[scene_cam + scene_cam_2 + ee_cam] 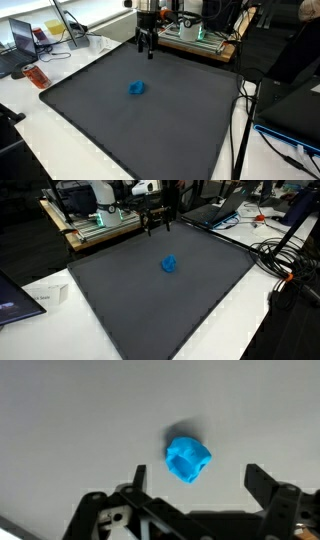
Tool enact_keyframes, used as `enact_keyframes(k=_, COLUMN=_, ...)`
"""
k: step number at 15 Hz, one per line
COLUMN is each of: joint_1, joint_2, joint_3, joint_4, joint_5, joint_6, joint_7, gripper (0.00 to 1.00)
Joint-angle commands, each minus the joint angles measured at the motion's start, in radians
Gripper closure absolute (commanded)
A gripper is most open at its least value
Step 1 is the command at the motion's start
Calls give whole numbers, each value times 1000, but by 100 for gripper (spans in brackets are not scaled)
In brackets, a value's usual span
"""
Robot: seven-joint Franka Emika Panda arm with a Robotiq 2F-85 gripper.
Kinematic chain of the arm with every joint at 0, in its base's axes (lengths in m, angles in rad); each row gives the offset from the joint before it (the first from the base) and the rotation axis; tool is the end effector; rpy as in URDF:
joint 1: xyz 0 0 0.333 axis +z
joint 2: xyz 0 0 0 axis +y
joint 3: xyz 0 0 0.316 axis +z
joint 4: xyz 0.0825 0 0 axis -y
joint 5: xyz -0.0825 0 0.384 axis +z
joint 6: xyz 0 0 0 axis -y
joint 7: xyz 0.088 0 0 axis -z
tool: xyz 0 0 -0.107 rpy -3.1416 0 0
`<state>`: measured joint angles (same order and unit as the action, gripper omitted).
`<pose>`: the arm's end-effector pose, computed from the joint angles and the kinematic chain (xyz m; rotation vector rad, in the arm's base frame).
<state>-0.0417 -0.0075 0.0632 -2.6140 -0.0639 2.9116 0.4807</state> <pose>0.4627 0.0138 0.2857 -2.9940 0.6056 -0.4640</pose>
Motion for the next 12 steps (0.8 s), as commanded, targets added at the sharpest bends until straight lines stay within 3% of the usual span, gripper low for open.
enact_keyframes(k=1, joint_1=13, joint_2=-59, joint_3=25, joint_4=33, joint_5=-144, joint_6=-116, joint_7=204, gripper=0)
enact_keyframes(k=12, joint_1=109, joint_2=-11, joint_3=100, joint_4=248, joint_5=-199, joint_6=-432, joint_7=558, gripper=0)
